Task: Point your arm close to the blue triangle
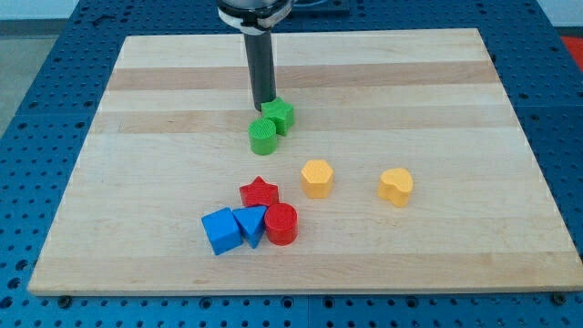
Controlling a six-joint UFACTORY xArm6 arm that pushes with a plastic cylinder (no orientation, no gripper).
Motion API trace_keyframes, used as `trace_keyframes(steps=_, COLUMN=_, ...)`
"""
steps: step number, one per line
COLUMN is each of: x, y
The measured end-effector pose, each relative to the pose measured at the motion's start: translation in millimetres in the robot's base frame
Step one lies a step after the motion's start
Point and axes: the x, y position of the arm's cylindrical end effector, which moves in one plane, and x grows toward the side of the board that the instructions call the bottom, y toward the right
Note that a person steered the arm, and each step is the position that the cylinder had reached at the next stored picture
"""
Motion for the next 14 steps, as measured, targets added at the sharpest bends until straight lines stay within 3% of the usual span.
trace_keyframes(steps=2, x=-0.1, y=105.8)
trace_keyframes(steps=4, x=28.8, y=109.1)
trace_keyframes(steps=5, x=27.4, y=162.8)
trace_keyframes(steps=6, x=42.1, y=284.4)
trace_keyframes(steps=7, x=78.8, y=370.5)
trace_keyframes(steps=8, x=105.7, y=395.3)
trace_keyframes(steps=10, x=146.7, y=395.2)
trace_keyframes(steps=11, x=229.7, y=394.3)
trace_keyframes(steps=12, x=259.0, y=381.5)
trace_keyframes(steps=14, x=260.2, y=329.9)
